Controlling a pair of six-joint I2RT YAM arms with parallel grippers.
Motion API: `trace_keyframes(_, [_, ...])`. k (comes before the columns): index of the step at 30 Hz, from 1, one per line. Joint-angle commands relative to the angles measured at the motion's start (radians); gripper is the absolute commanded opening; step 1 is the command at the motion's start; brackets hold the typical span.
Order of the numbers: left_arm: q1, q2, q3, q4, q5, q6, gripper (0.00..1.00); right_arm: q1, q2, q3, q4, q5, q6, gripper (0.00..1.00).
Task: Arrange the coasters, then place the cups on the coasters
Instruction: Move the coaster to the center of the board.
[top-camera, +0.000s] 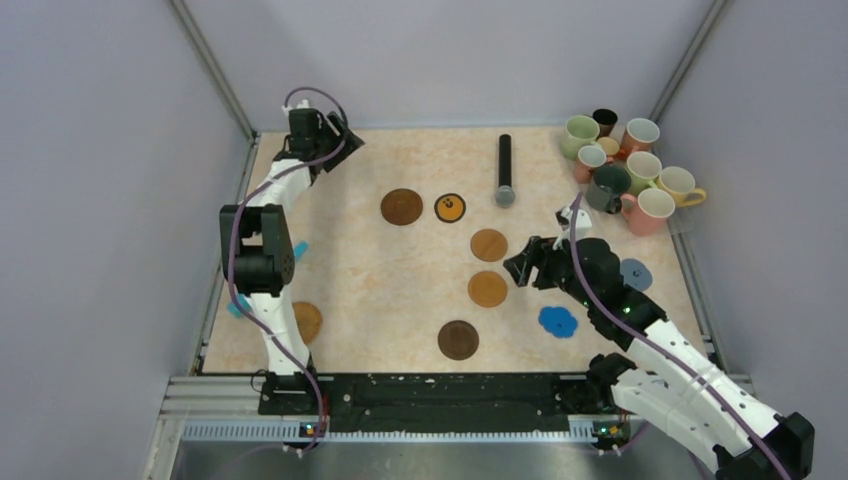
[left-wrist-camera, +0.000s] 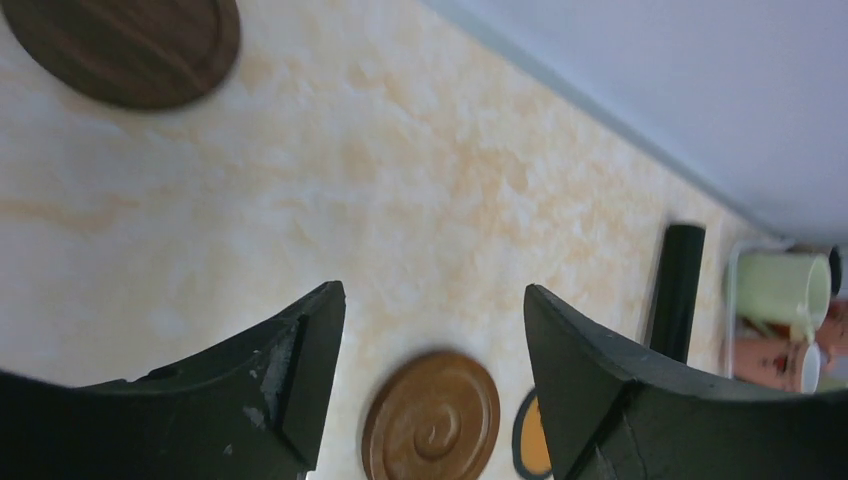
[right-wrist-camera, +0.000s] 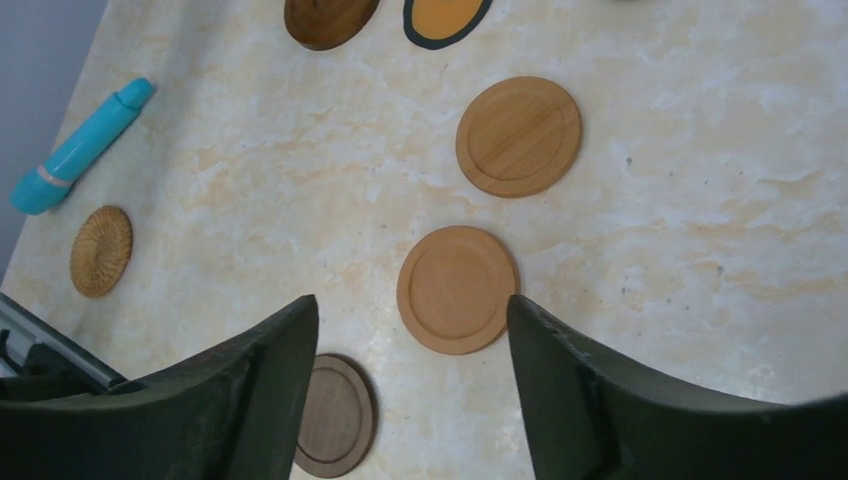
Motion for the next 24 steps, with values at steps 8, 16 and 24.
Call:
trace_keyframes(8, [0.191,0.270,0.272,0.162,0.073,-0.251,0.49,0.004,0.035,0.095,-0.022,-0.039,0.026,0.77])
trace_keyframes(16, [0.215,0.440,0.445,0.140,0.115,-0.321,0.25,0.005,0.090,0.113,0.012,-0.053,0.034,0.72])
trace_keyframes(24, [0.227,0.510,0.470,0.112,0.098,-0.358,0.09,0.005,0.134,0.142,0.014,-0.050,0.024,0.72])
